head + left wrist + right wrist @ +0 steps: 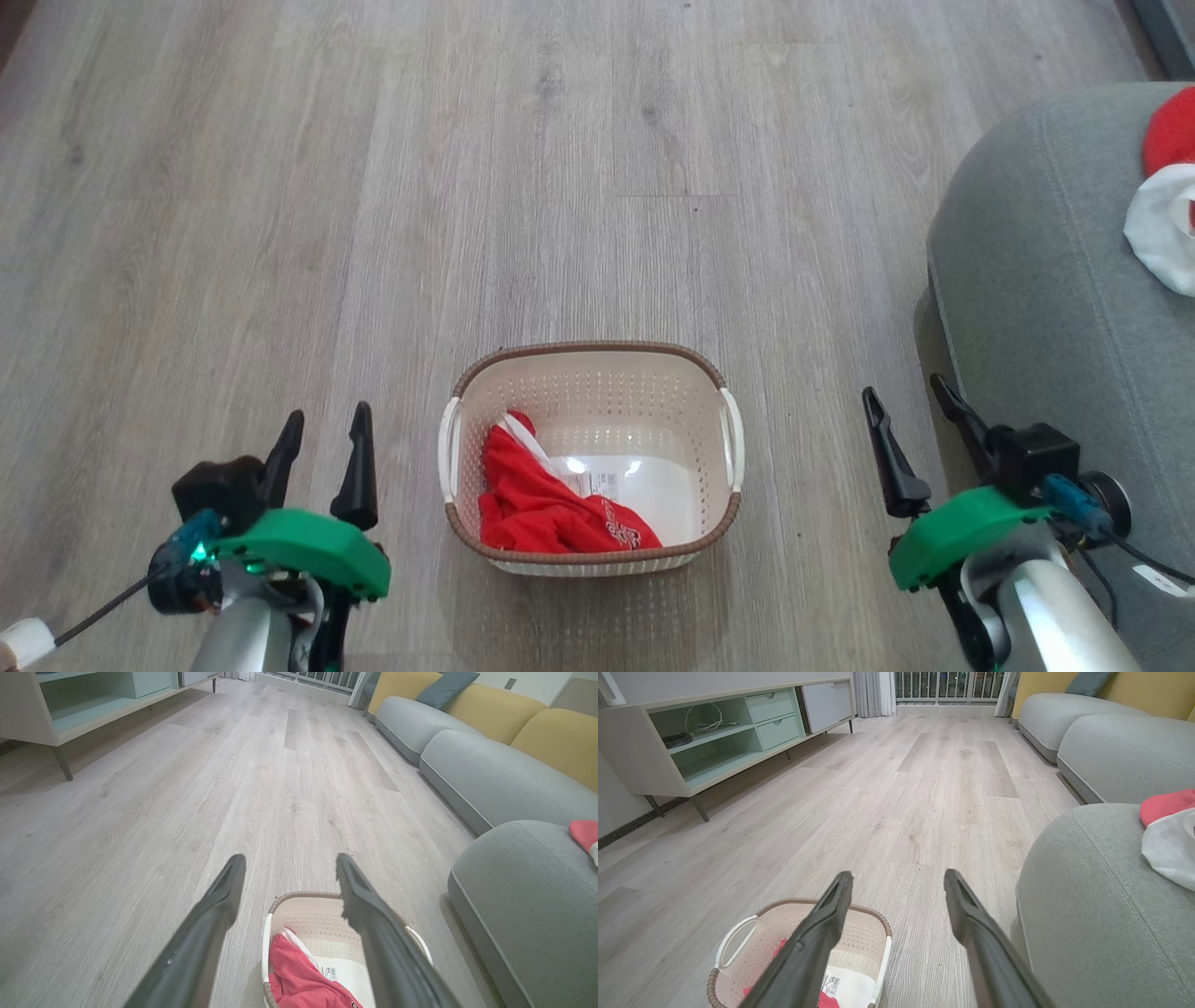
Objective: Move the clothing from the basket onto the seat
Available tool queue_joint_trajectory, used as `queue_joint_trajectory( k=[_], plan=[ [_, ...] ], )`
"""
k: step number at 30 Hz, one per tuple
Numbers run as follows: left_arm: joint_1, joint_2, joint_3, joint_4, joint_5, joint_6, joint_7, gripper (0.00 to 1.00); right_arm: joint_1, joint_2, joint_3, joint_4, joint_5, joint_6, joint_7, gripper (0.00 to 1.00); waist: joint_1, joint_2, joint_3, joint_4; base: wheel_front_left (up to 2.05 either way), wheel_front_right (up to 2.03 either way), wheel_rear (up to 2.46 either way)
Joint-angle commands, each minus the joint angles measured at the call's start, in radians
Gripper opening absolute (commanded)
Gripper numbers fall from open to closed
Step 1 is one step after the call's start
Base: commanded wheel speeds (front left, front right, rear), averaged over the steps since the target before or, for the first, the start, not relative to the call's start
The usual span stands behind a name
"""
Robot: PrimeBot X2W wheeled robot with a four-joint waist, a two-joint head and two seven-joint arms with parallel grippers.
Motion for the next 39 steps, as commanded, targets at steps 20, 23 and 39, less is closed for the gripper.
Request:
queue_joint_trajectory(
  k=[20,23,39],
  plan=[
    [-0.035,0.007,0.019,-0.036,-0.001,0.012,-0.014,1.0,-0.038,-0.004,0.008,-0.036,-0.005,0.0,-0.009,1.0,0.0,-0.0001,0.017,-0.019,0.0,0.0,0.0],
    [-0.038,0.007,0.018,-0.035,0.001,0.01,-0.014,1.0,-0.041,-0.003,0.002,-0.039,-0.005,0.0,-0.009,1.0,0.0,-0.0001,0.024,-0.021,0.0,0.0,0.0],
    [-0.461,0.069,-0.254,0.16,0.228,-0.051,0.118,1.0,-0.231,0.001,-0.024,-0.146,-0.001,0.0,-0.009,1.0,0.0,-0.0001,0.414,-0.116,0.0,0.0,0.0]
  ],
)
